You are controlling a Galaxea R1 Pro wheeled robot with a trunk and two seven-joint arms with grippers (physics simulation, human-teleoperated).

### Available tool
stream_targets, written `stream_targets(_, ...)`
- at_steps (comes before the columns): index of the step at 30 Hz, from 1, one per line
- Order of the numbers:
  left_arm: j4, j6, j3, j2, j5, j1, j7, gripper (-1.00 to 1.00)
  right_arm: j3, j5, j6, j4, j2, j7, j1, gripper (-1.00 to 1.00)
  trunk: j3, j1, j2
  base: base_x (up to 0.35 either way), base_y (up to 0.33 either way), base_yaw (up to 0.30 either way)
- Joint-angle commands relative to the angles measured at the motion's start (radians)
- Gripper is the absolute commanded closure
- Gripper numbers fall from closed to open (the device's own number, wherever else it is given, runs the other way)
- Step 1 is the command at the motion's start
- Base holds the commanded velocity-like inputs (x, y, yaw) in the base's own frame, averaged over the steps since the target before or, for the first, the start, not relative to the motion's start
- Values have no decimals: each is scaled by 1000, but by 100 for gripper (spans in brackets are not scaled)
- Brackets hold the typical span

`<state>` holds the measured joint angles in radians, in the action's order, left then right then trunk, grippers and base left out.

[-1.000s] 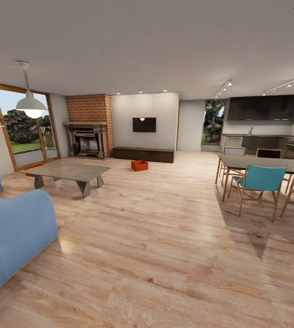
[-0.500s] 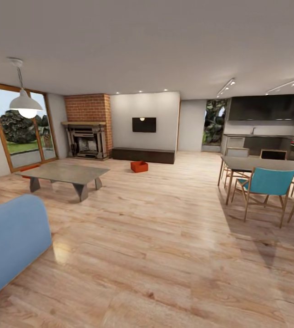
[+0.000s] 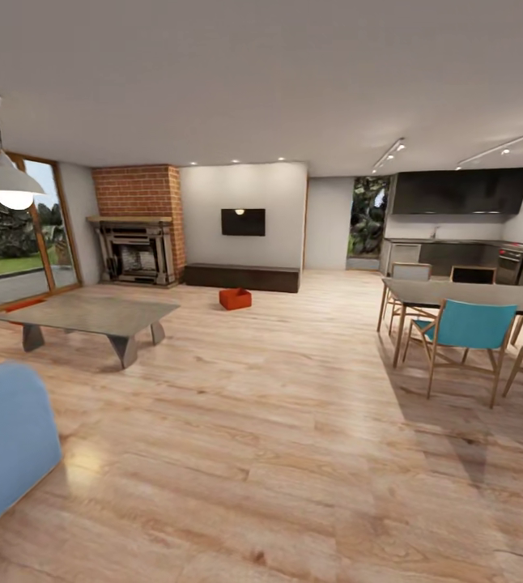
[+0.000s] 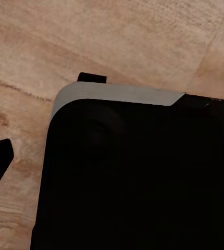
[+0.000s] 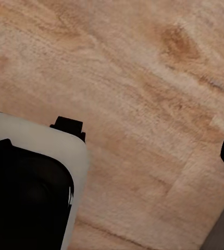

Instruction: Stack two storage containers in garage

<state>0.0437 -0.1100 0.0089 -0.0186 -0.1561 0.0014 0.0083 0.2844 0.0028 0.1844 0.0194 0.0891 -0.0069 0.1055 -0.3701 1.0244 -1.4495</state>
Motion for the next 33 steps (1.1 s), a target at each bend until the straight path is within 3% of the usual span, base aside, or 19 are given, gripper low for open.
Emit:
stream_targets(1,1,-2,0,0,-6,0,1,-100,4,0,4,2,0,-1,1,-100,-1,1,-1,323,0,-238)
stream_targets(8,1,-2,0,0,-6,0,1,-100,4,0,4,2,0,-1,1,-100,-1,1,-1,323,0,-118)
stream_targets(33,1,-2,0,0,-6,0,1,-100,4,0,4,2,0,-1,1,-100,-1,1,-1,323,0,-3)
